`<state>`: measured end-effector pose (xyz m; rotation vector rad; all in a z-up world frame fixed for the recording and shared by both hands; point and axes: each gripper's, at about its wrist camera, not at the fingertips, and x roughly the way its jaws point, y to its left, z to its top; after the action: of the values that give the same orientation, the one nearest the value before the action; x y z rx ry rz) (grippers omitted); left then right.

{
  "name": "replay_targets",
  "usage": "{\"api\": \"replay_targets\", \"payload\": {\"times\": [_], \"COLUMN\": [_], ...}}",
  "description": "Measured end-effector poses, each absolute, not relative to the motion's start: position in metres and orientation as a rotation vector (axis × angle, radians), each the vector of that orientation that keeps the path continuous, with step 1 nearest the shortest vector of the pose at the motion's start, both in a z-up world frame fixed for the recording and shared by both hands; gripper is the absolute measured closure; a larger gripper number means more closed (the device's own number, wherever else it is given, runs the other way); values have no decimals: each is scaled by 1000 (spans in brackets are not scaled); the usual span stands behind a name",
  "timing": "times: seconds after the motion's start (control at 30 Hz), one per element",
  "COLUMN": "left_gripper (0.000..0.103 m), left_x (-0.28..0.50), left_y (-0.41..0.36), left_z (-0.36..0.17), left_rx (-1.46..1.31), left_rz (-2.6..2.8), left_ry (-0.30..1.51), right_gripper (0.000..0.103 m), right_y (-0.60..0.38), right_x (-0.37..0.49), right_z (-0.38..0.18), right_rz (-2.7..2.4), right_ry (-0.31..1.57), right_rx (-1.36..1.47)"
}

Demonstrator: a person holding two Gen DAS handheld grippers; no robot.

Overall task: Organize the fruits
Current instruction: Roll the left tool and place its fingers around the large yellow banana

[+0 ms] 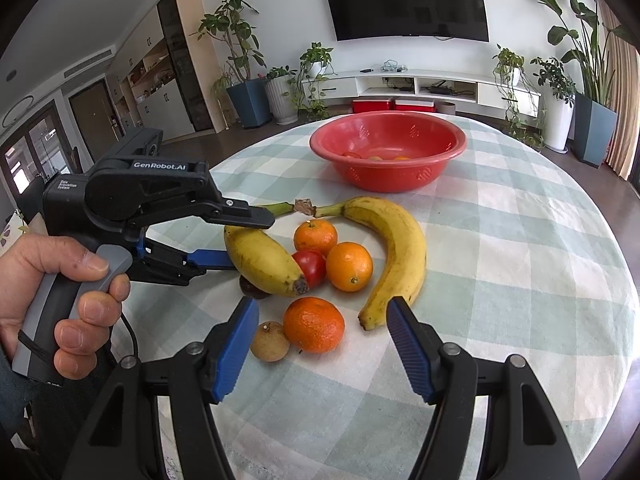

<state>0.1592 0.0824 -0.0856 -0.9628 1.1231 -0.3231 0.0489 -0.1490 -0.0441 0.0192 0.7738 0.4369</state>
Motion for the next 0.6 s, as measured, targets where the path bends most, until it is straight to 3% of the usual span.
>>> {"api": "replay_targets", "payload": {"times": [0.2, 0.6], "left_gripper": [60, 64], "left_x": [161, 155], "left_y": [85, 101], "left_z": [-93, -104], "left_rx": [-1007, -1053], "left_rz": [-386, -464], "left_ry": [1088, 1014], "right_gripper": [34, 35], "right_y": [-159, -163], "right_x": [54, 60], "right_z": [-44, -52], "right_rz": [402, 343], "right_ry": [772, 796], "right_rx": [56, 57]}}
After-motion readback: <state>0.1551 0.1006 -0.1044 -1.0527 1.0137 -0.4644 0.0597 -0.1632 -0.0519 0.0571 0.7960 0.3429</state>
